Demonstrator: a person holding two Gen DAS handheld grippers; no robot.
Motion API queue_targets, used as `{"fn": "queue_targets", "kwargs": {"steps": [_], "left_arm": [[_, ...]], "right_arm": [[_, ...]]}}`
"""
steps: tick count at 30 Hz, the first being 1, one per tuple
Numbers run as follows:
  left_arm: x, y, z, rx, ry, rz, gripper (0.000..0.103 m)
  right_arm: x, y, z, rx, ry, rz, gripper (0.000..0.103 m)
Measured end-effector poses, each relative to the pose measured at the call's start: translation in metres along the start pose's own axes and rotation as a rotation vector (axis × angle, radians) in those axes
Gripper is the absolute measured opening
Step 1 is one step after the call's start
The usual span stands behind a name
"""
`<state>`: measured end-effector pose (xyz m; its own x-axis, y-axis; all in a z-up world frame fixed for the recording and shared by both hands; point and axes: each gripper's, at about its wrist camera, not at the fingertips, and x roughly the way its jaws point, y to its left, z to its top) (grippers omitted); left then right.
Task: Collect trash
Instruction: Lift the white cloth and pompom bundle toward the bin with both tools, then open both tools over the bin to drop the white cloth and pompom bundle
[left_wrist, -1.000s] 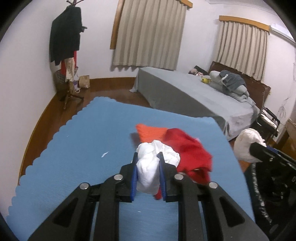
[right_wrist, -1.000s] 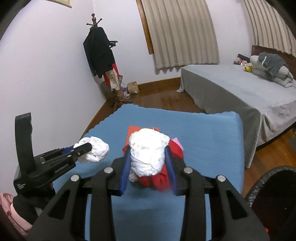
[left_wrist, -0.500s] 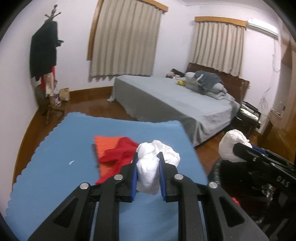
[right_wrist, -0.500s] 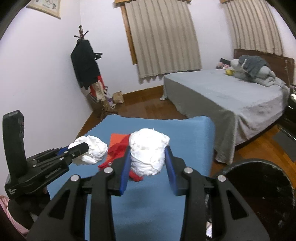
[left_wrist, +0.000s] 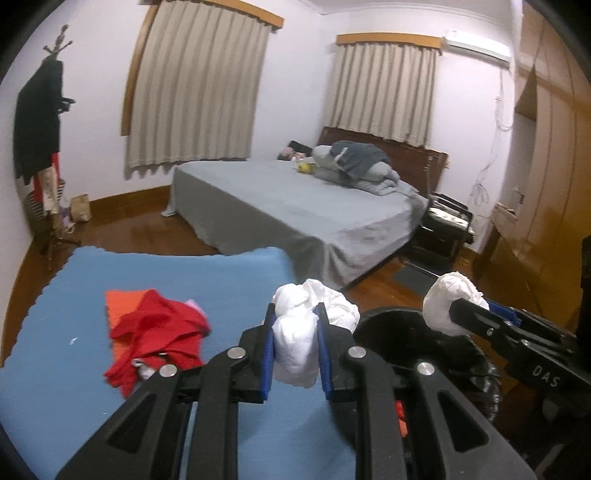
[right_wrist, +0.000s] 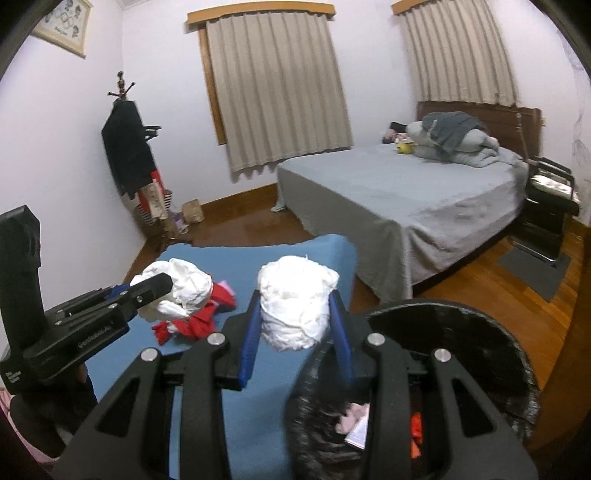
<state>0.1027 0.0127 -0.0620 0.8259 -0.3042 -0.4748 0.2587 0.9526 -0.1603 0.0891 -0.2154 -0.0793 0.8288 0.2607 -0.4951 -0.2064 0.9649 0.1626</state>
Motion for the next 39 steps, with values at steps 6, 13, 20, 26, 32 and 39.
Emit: {"fn": "queue_targets", "kwargs": {"steps": [6, 13, 20, 26, 32, 39], "left_arm": [[0.004, -0.036, -0.001, 0.037, 0.003, -0.058, 0.020], [0.008, -0.073, -0.002, 0.092, 0.013, -0.114, 0.020], [0.019, -0.107, -0.007, 0.134, 0.026, -0.162, 0.020], [0.027, -0.129, -0.010, 0.157, 0.034, -0.195, 0.020], [0.037, -0.145, -0.015, 0.179, 0.050, -0.223, 0.020], [0.055, -0.157, -0.026, 0.191, 0.094, -0.250, 0.020]], "right_arm": [[-0.019, -0.028, -0.006, 0.014, -0.014, -0.071, 0.034], [-0.036, -0.061, -0.017, 0.037, -0.020, -0.136, 0.035], [-0.046, -0.085, -0.025, 0.048, -0.011, -0.187, 0.035], [-0.050, -0.102, -0.031, 0.065, -0.003, -0.221, 0.034], [-0.051, -0.118, -0.037, 0.084, 0.009, -0.254, 0.035], [-0.050, -0.129, -0.043, 0.102, 0.021, -0.282, 0.035]]}}
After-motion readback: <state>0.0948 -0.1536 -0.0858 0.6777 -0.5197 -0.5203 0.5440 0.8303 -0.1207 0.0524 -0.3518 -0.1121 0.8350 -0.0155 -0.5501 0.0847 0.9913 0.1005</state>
